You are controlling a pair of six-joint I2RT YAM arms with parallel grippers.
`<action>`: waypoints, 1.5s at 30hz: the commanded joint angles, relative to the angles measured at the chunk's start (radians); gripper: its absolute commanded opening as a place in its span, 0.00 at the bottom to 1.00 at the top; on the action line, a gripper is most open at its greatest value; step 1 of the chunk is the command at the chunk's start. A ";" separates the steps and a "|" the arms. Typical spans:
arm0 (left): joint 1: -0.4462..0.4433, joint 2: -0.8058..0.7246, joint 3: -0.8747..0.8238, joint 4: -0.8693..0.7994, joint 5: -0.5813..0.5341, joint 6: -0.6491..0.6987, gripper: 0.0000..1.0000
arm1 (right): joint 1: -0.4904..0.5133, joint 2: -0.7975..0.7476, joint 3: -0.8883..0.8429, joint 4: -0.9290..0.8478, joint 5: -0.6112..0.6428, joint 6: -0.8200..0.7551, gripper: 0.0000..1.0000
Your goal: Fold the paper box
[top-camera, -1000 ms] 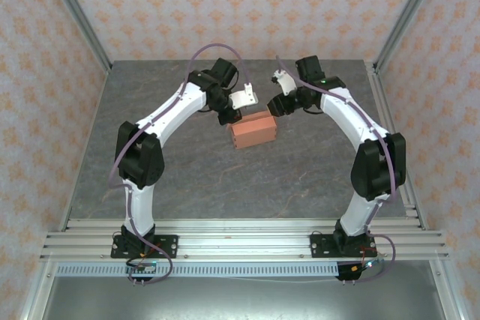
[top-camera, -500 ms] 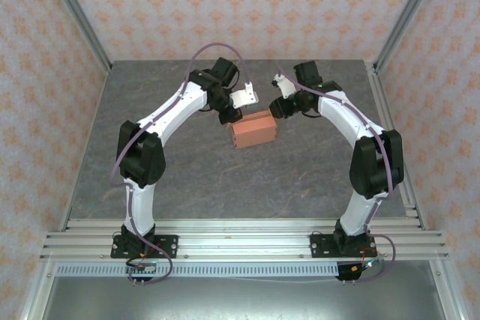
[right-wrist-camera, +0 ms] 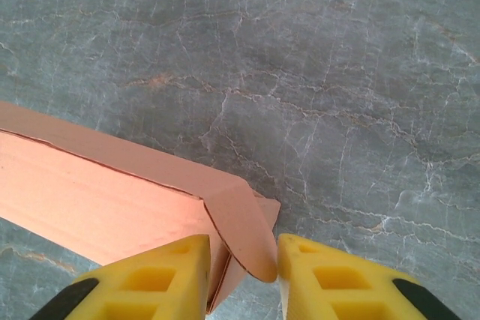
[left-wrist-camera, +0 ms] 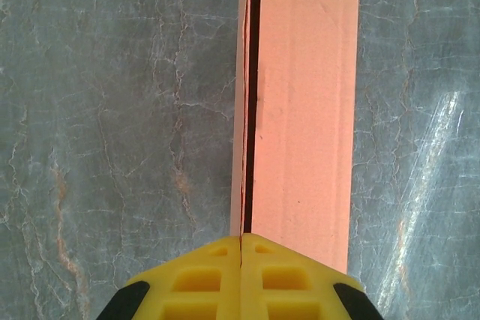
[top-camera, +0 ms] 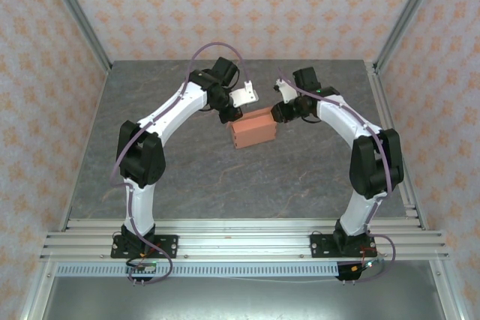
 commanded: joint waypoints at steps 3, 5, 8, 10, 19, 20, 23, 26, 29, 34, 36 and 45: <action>0.008 0.017 -0.018 -0.020 -0.022 -0.003 0.00 | 0.016 -0.039 0.004 0.036 0.049 0.029 0.35; 0.008 0.013 -0.020 -0.019 -0.025 -0.001 0.00 | 0.016 -0.053 0.000 0.042 0.047 0.032 0.35; 0.008 0.012 -0.018 -0.019 -0.027 0.000 0.00 | 0.019 -0.066 -0.007 0.052 0.044 0.035 0.35; 0.007 0.012 -0.015 -0.019 -0.025 -0.001 0.00 | 0.017 -0.067 -0.006 0.052 0.044 0.035 0.35; 0.007 0.012 -0.014 -0.013 -0.027 -0.007 0.00 | 0.022 -0.066 -0.002 0.044 0.057 0.057 0.24; 0.006 0.012 -0.017 -0.009 -0.025 -0.008 0.00 | 0.025 -0.068 -0.003 0.045 0.061 0.058 0.25; 0.006 0.010 -0.019 -0.005 -0.028 -0.008 0.00 | 0.027 -0.067 -0.011 0.048 0.078 0.055 0.30; 0.007 0.013 -0.016 -0.003 -0.028 -0.010 0.00 | 0.027 -0.058 -0.009 0.045 0.081 0.050 0.29; 0.006 0.017 -0.014 -0.002 -0.029 -0.012 0.00 | 0.027 -0.049 -0.001 0.043 0.074 0.052 0.27; 0.005 0.017 -0.014 0.005 -0.035 -0.016 0.00 | 0.029 -0.045 0.006 0.041 0.074 0.065 0.21; 0.004 0.013 -0.016 0.010 -0.038 -0.020 0.00 | 0.032 -0.048 0.005 0.041 0.079 0.075 0.17; 0.004 0.006 -0.037 0.038 -0.044 -0.027 0.00 | 0.048 -0.069 -0.016 0.054 0.097 0.108 0.30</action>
